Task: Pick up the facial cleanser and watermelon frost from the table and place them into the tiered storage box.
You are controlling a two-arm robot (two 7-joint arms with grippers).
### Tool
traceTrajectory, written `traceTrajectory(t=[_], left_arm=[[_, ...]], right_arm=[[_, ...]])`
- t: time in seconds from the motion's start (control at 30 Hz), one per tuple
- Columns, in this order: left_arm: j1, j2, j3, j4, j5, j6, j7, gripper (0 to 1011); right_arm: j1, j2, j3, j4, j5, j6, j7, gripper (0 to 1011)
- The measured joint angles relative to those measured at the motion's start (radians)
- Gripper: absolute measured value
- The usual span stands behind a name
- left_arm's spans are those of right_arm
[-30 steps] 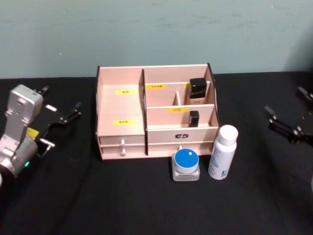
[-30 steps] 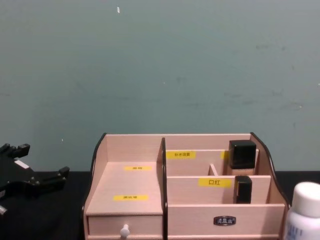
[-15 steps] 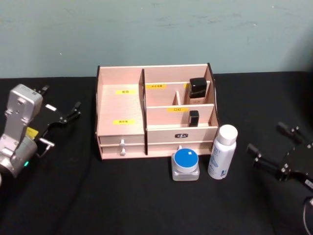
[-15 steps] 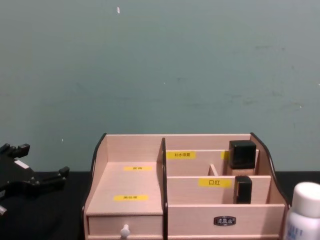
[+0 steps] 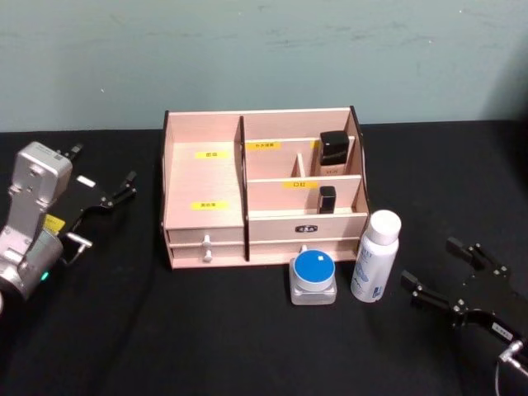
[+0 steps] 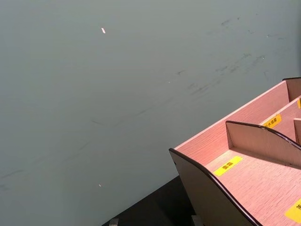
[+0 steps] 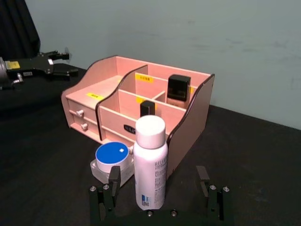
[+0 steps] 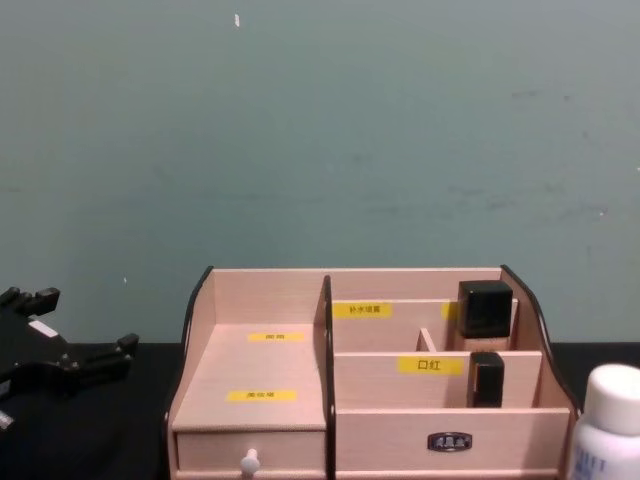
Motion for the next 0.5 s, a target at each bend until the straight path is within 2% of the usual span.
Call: traceTrajectory(t=[0.5], left_arm=[[0.000,0.000,0.000,0.000,0.000,0.000,0.000,1001]], right_arm=[[0.093,-0.066,-0.049,0.096,-0.036,0.029,0.055,1003]])
